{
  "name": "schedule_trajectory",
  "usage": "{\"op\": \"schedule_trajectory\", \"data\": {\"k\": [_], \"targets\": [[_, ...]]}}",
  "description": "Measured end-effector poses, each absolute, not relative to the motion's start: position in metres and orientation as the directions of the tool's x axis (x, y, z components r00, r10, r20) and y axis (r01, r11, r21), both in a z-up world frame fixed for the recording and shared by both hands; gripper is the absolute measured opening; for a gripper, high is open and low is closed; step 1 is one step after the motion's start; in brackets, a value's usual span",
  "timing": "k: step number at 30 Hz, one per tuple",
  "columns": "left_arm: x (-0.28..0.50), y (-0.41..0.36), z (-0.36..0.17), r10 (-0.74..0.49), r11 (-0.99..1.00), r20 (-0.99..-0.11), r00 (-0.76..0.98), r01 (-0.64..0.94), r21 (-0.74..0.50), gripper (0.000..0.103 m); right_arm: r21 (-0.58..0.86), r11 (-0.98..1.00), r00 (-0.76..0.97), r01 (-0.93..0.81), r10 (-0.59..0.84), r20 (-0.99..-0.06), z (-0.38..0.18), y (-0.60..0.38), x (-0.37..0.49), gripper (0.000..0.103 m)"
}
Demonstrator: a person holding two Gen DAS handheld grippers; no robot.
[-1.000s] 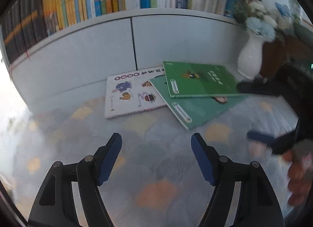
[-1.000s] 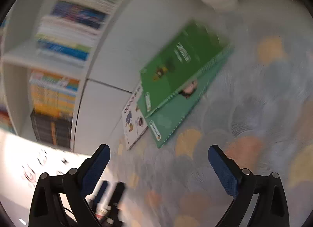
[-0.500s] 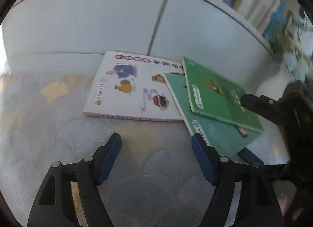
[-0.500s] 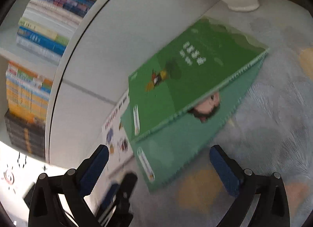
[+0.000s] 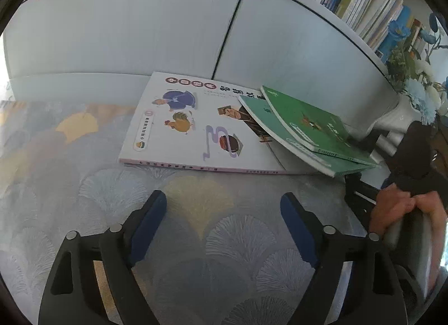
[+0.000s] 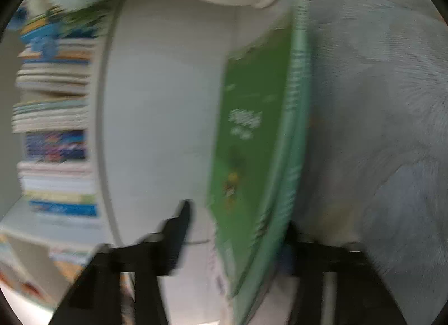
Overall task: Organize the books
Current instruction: 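Grasp the edge of the green books with the right gripper, then pull the green books across the bed with the right gripper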
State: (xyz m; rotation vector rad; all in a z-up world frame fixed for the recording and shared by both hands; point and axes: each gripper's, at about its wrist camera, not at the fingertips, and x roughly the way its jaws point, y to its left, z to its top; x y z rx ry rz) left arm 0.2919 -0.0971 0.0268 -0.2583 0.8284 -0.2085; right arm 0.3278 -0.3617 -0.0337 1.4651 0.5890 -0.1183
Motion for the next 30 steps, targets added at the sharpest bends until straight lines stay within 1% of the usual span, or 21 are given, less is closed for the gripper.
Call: {"op": "schedule_trajectory", "data": {"k": [1, 2, 6, 9, 12, 15, 18, 22, 24, 25, 27, 28, 29, 30], "targets": [[0.291, -0.096, 0.027, -0.288, 0.946, -0.694, 0.660, 0.084, -0.312, 0.083, 0.894, 0.105, 0.851, 0.435, 0.278, -0.446, -0.040, -0.364, 0.328, 0.010], [0.291, -0.096, 0.027, -0.286, 0.946, -0.695, 0.660, 0.082, -0.312, 0.083, 0.903, 0.098, 0.859, 0.418, 0.283, -0.427, -0.042, -0.366, 0.328, 0.010], [0.274, -0.089, 0.031, -0.295, 0.947, -0.718, 0.631, 0.091, -0.309, 0.083, 0.904, 0.154, 0.844, 0.398, 0.325, -0.427, -0.039, -0.365, 0.325, 0.010], [0.245, -0.070, 0.043, -0.321, 0.938, -0.729, 0.605, 0.098, -0.333, 0.083, 0.892, 0.207, 0.816, 0.403, 0.361, -0.452, -0.033, -0.361, 0.300, 0.010], [0.205, -0.039, 0.068, -0.303, 0.942, -0.729, 0.615, 0.077, -0.326, 0.083, 0.862, 0.323, 0.763, 0.391, 0.411, -0.500, -0.020, -0.350, 0.262, 0.011], [0.162, -0.003, 0.095, -0.246, 0.955, -0.731, 0.637, 0.031, -0.294, 0.083, 0.843, 0.384, 0.665, 0.378, 0.521, -0.535, -0.021, -0.327, 0.216, 0.011], [0.128, 0.026, 0.113, -0.194, 0.966, -0.755, 0.627, -0.012, -0.258, 0.083, 0.830, 0.445, 0.536, 0.338, 0.634, -0.558, -0.019, -0.292, 0.159, 0.014], [0.068, 0.068, 0.127, -0.139, 0.969, -0.775, 0.616, -0.078, -0.236, 0.084, 0.772, 0.599, 0.363, 0.212, 0.685, -0.632, -0.005, -0.234, 0.082, 0.016], [0.043, 0.083, 0.128, -0.116, 0.970, -0.787, 0.606, -0.101, -0.221, 0.084, 0.751, 0.637, 0.259, 0.175, 0.706, -0.659, -0.003, -0.211, 0.044, 0.017], [0.031, 0.090, 0.126, -0.107, 0.970, -0.793, 0.599, -0.113, -0.216, 0.084, 0.738, 0.651, 0.195, 0.178, 0.711, -0.675, -0.004, -0.200, 0.027, 0.019], [0.015, 0.102, 0.120, -0.093, 0.969, -0.805, 0.586, -0.134, -0.209, 0.084, 0.671, 0.731, -0.006, 0.125, 0.677, -0.736, -0.008, -0.165, -0.002, 0.037], [0.008, 0.108, 0.115, -0.076, 0.968, -0.816, 0.574, -0.153, -0.198, 0.084, 0.656, 0.753, -0.068, 0.050, 0.658, -0.750, -0.003, -0.146, -0.014, 0.050], [0.004, 0.111, 0.111, -0.064, 0.968, -0.825, 0.561, -0.167, -0.189, 0.084, 0.652, 0.758, -0.091, -0.015, 0.649, -0.756, 0.003, -0.135, -0.021, 0.066], [-0.001, 0.115, 0.109, -0.060, 0.966, -0.831, 0.552, -0.177, -0.188, 0.084, 0.644, 0.761, -0.113, -0.081, 0.635, -0.764, 0.011, -0.126, -0.027, 0.069]]}}
